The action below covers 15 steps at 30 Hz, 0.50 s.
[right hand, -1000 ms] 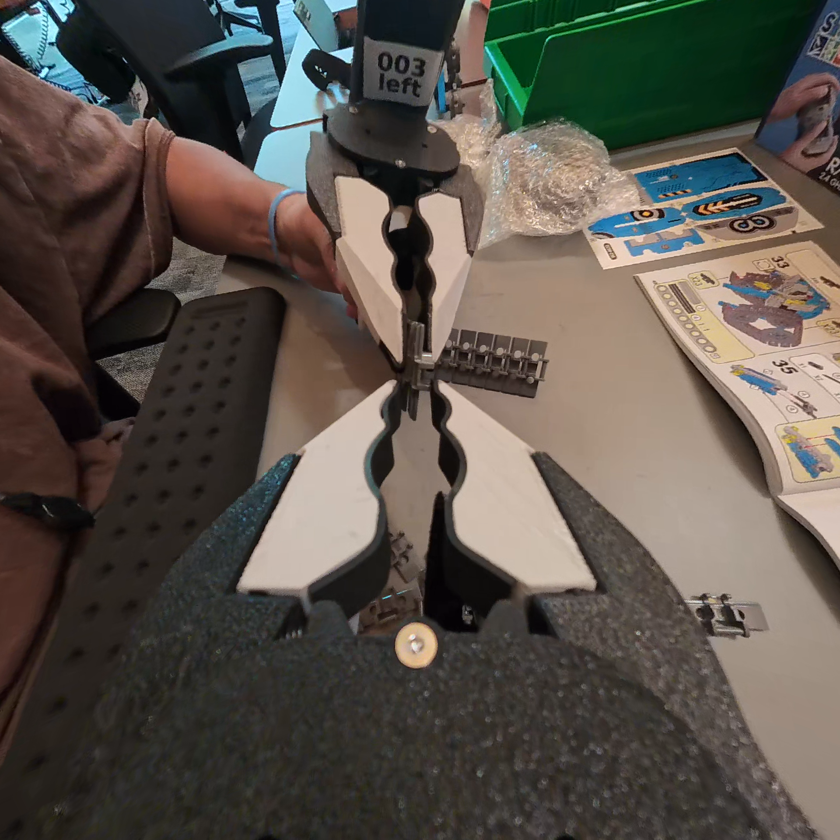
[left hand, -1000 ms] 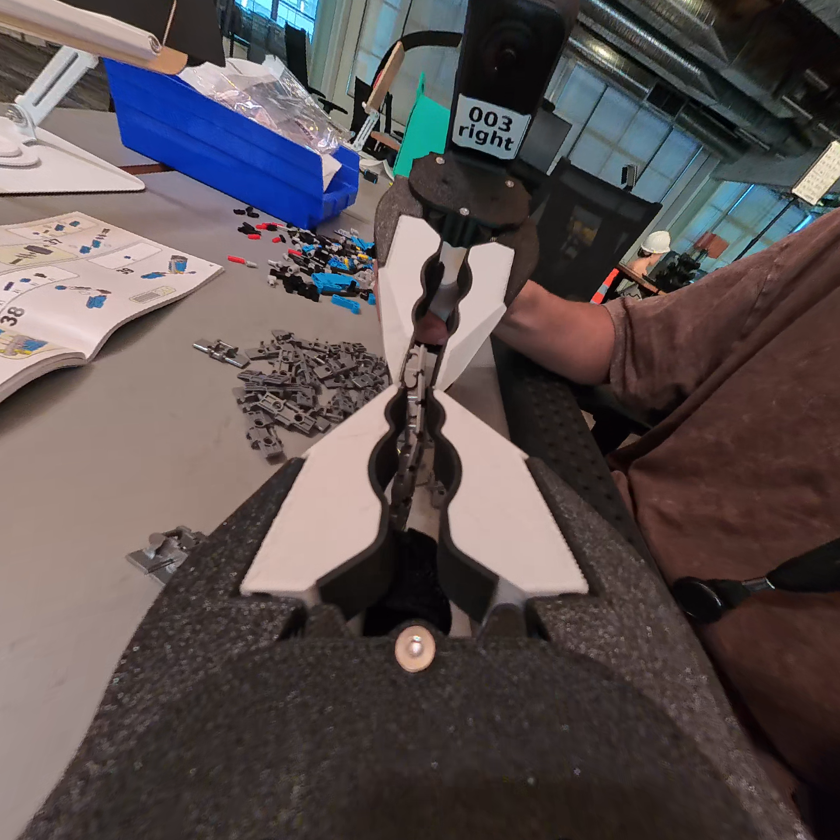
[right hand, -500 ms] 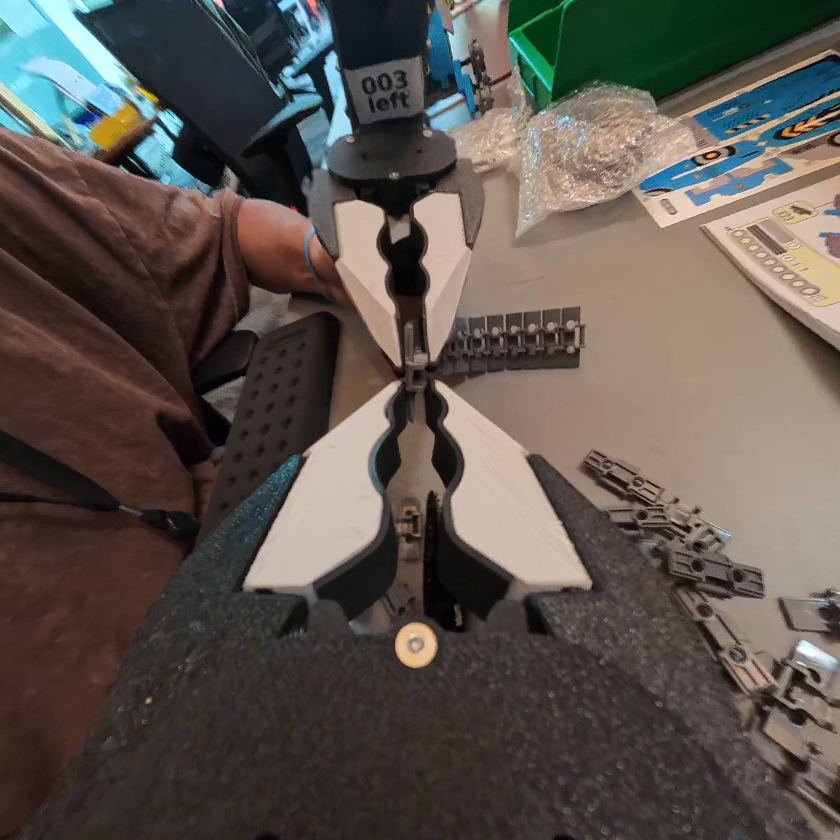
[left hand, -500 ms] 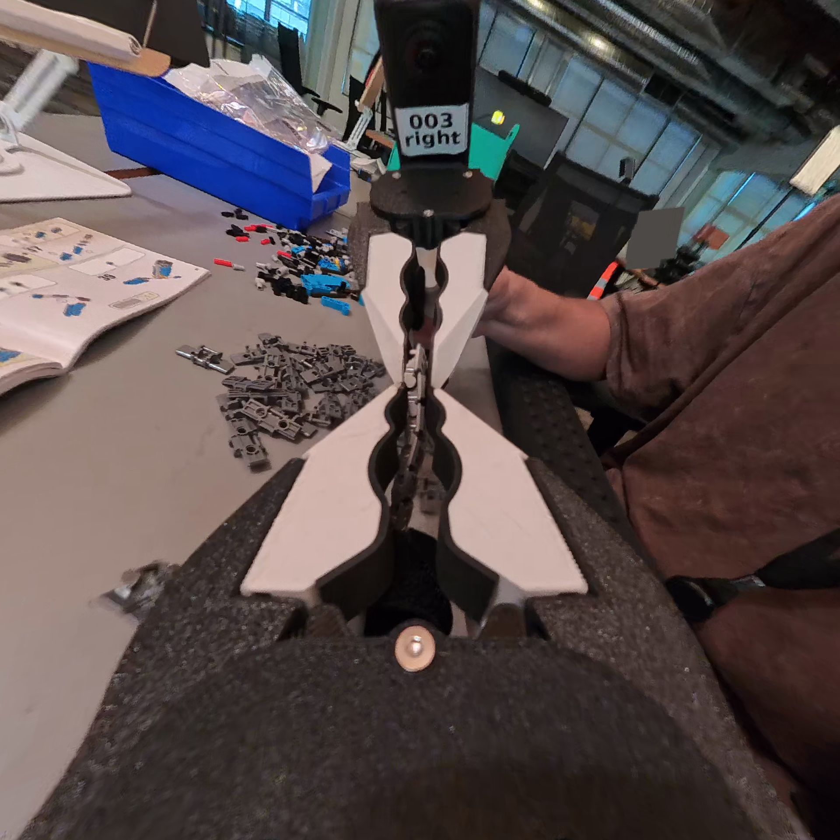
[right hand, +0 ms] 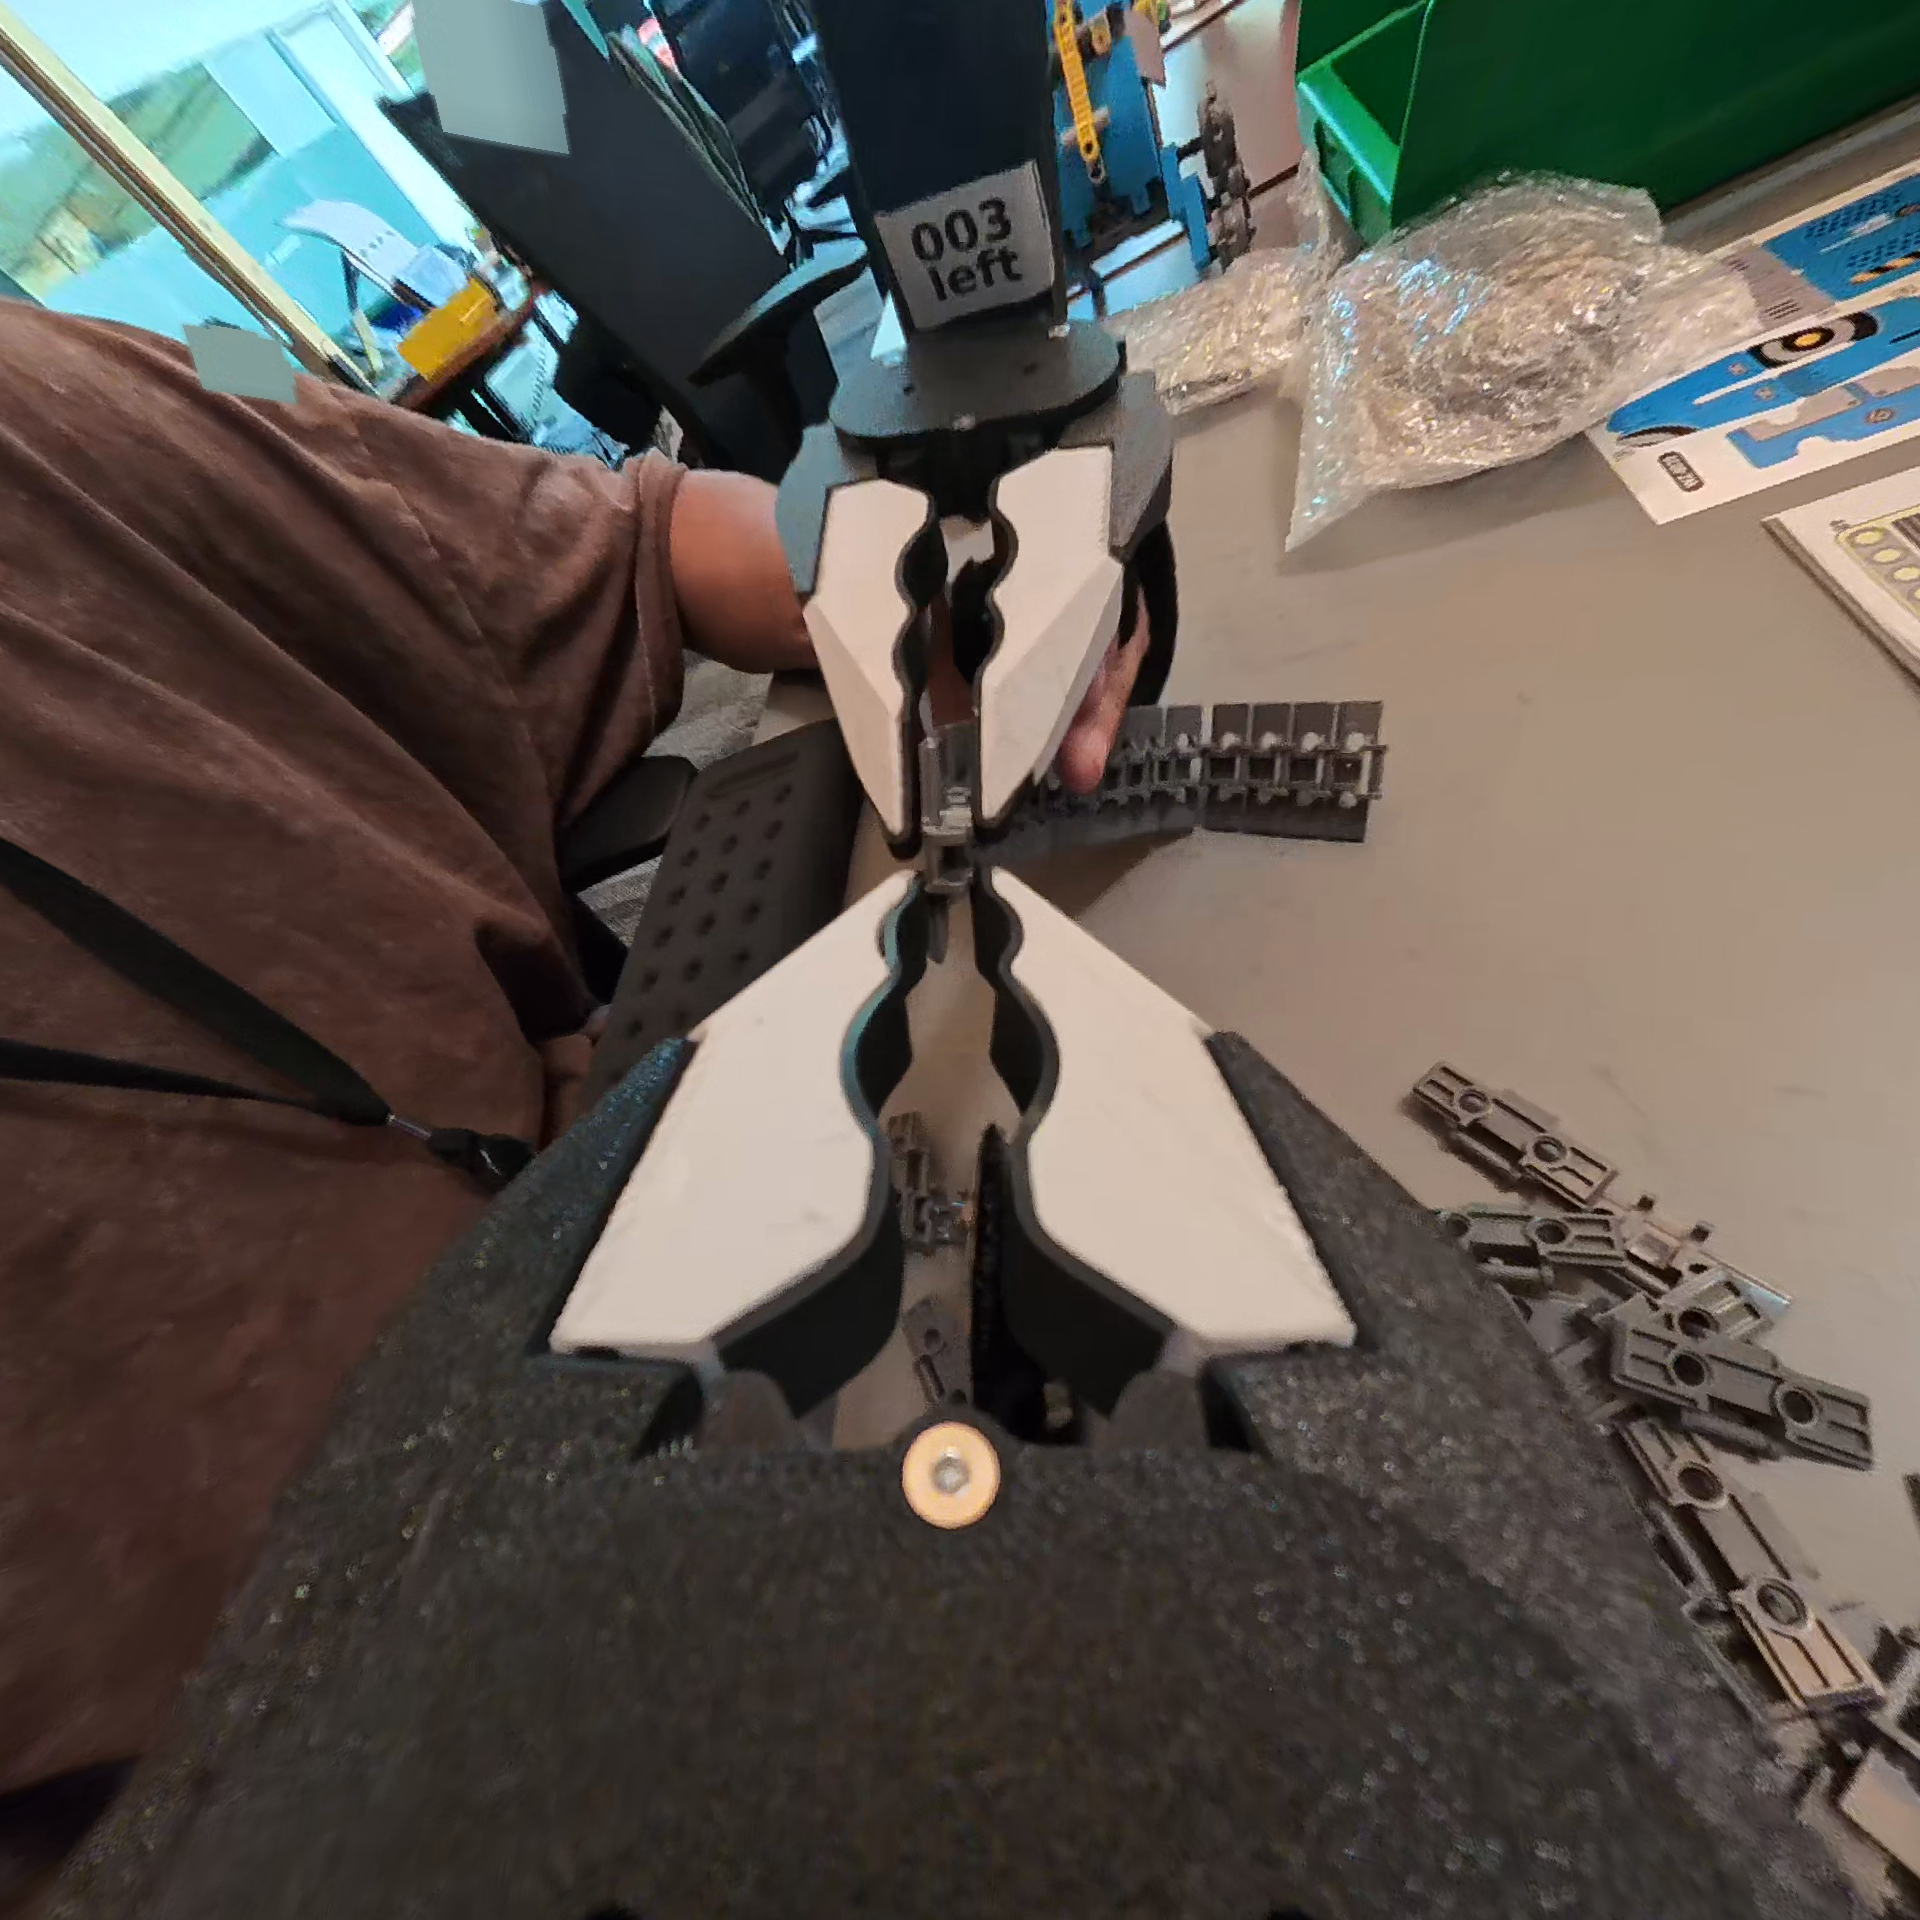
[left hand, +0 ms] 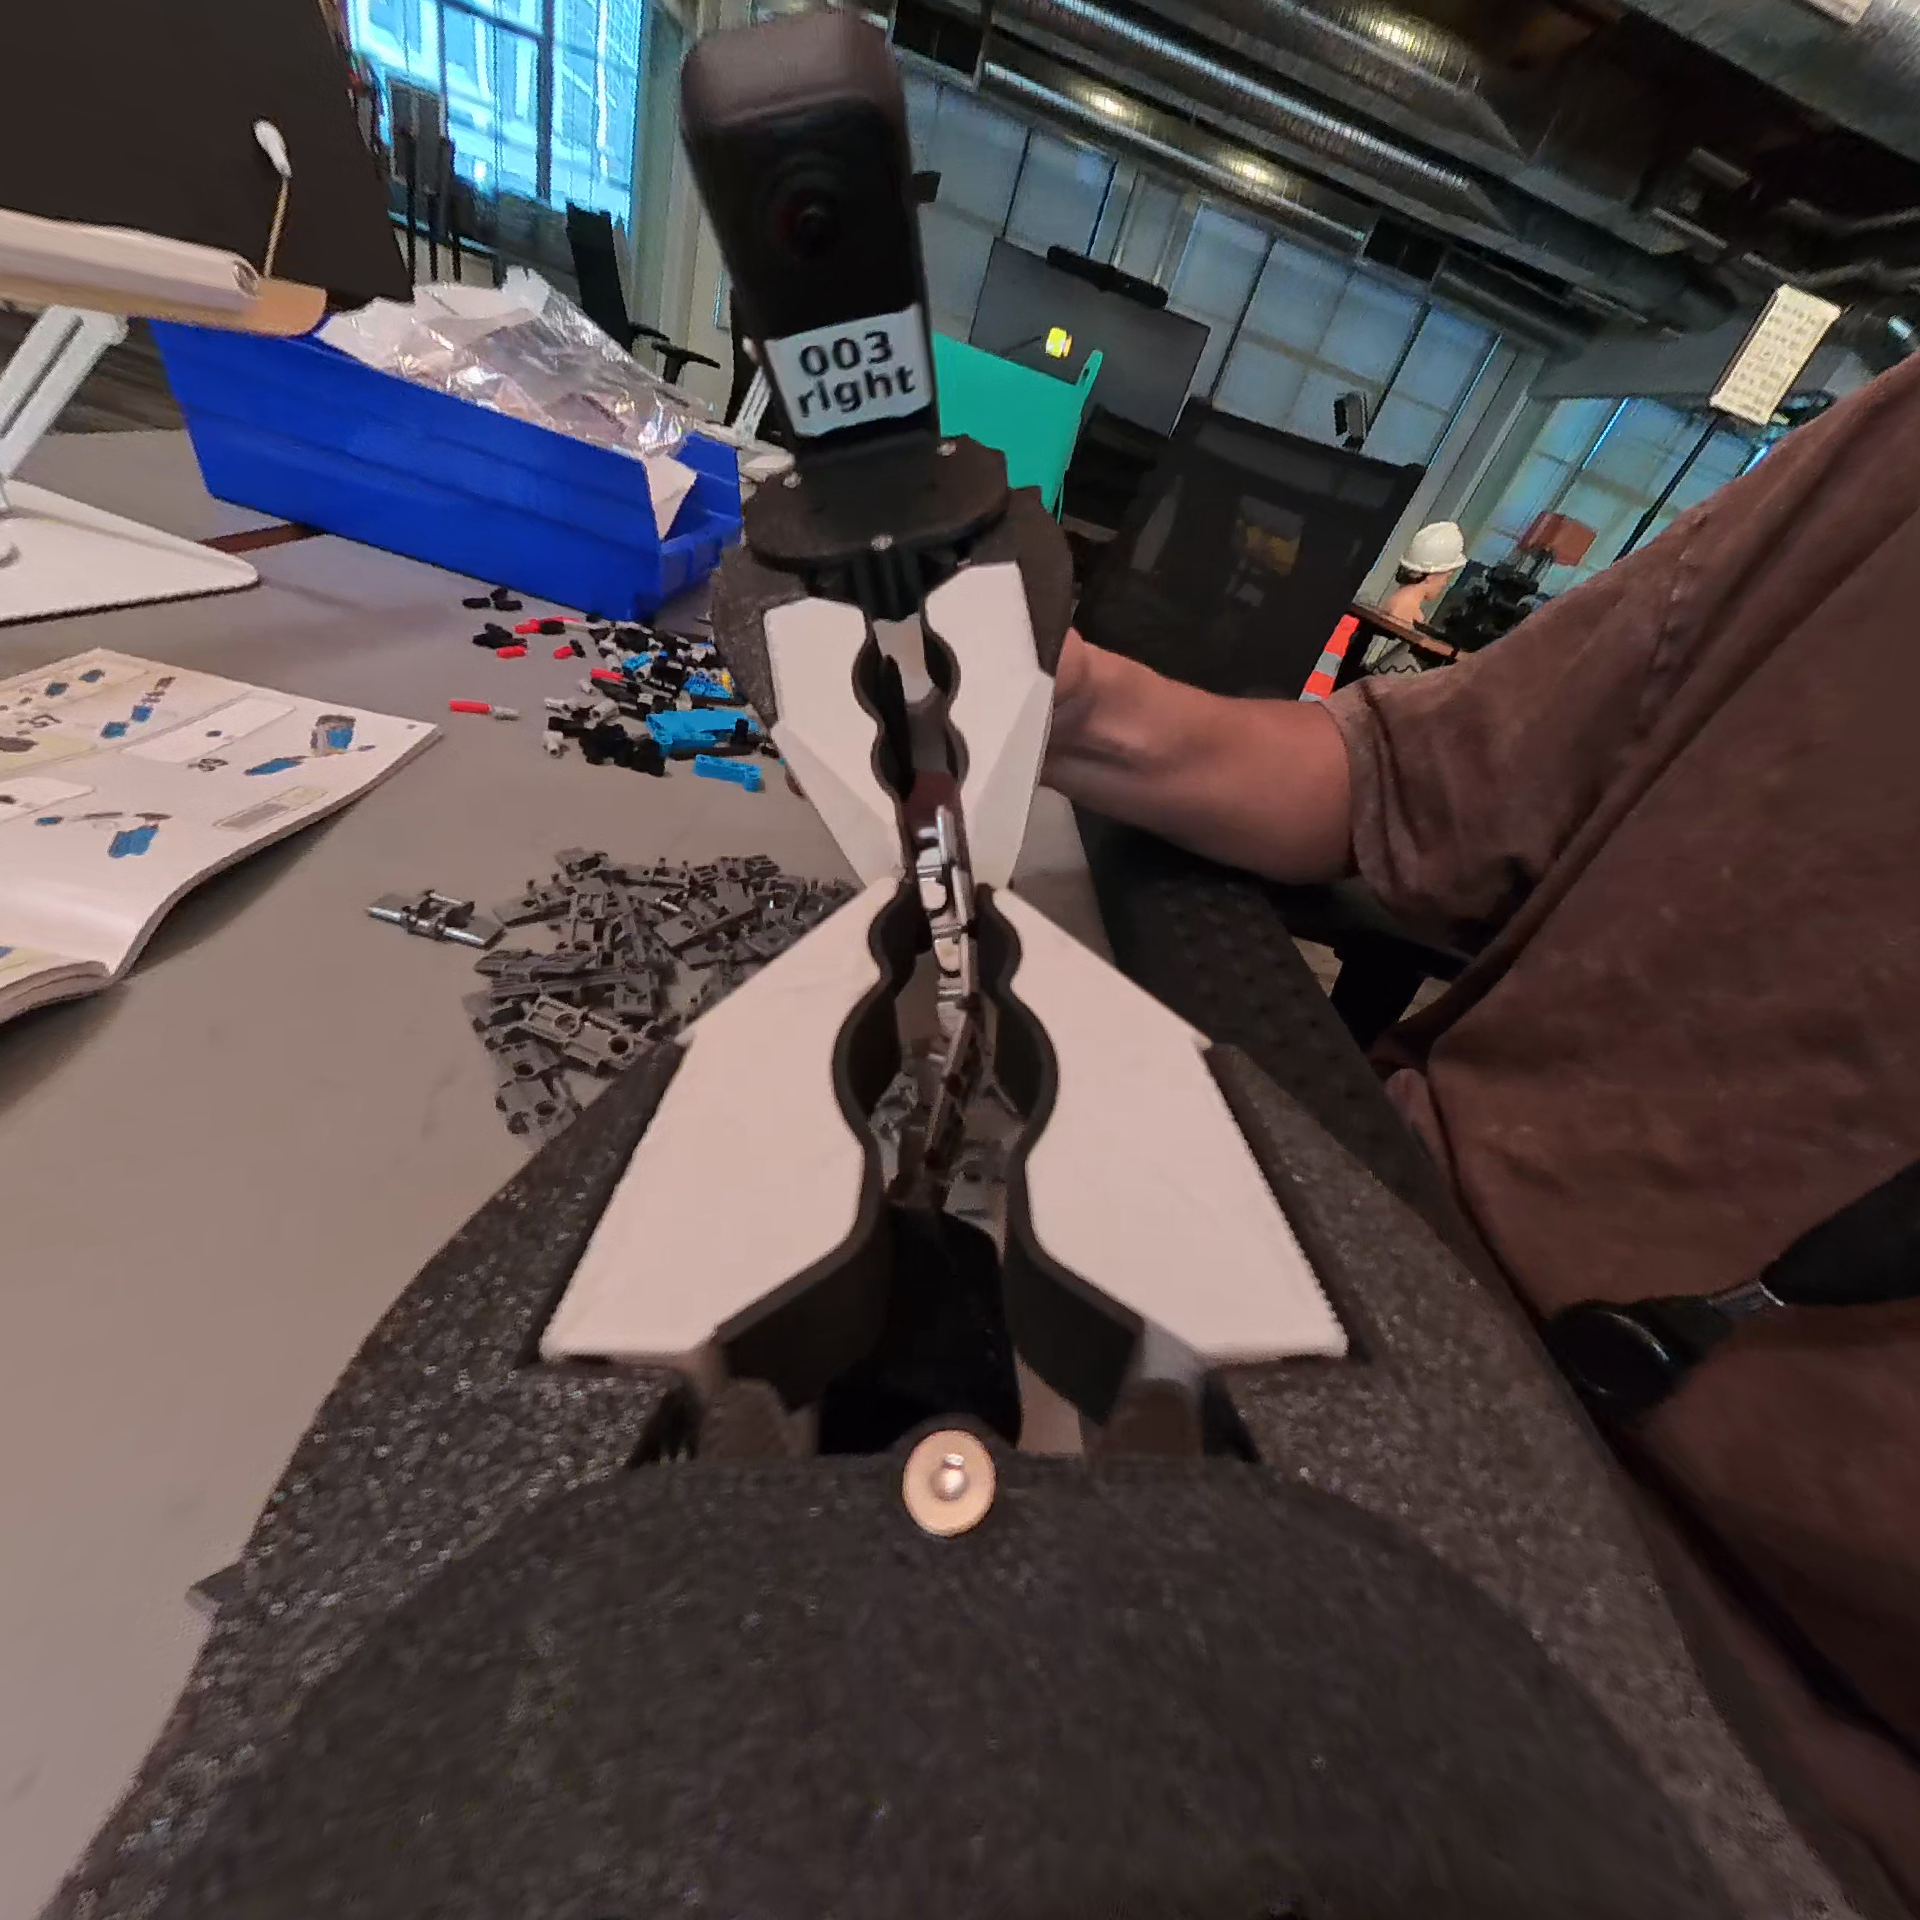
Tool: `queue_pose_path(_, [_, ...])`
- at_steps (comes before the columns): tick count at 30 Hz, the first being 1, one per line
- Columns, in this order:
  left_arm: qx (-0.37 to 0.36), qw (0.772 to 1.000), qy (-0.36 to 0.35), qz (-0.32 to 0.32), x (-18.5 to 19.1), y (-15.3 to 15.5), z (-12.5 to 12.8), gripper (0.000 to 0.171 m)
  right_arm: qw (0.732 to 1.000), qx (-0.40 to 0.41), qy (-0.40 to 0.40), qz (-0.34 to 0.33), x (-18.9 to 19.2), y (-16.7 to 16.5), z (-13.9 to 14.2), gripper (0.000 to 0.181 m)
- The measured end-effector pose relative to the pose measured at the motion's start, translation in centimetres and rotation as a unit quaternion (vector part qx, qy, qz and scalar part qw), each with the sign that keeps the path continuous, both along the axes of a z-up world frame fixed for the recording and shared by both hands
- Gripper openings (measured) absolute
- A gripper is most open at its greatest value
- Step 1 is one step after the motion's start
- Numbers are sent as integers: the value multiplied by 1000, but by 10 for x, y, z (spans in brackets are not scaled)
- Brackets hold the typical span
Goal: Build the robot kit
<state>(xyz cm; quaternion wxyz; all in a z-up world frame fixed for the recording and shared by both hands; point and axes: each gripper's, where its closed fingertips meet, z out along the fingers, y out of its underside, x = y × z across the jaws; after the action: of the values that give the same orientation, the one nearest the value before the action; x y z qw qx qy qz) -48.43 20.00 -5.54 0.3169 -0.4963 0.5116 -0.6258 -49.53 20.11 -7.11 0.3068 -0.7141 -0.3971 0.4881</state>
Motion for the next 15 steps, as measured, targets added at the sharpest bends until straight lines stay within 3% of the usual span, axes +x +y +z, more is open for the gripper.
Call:
queue_pose_path(10, [-96,995,1,-8,-5,11,4,6,996,66,-25,-59,-14,13,-1,9])
queue_pose_path(15, [-82,996,5,-19,-6,5,5,5,997,50,-35,-39,-14,4,0,8])
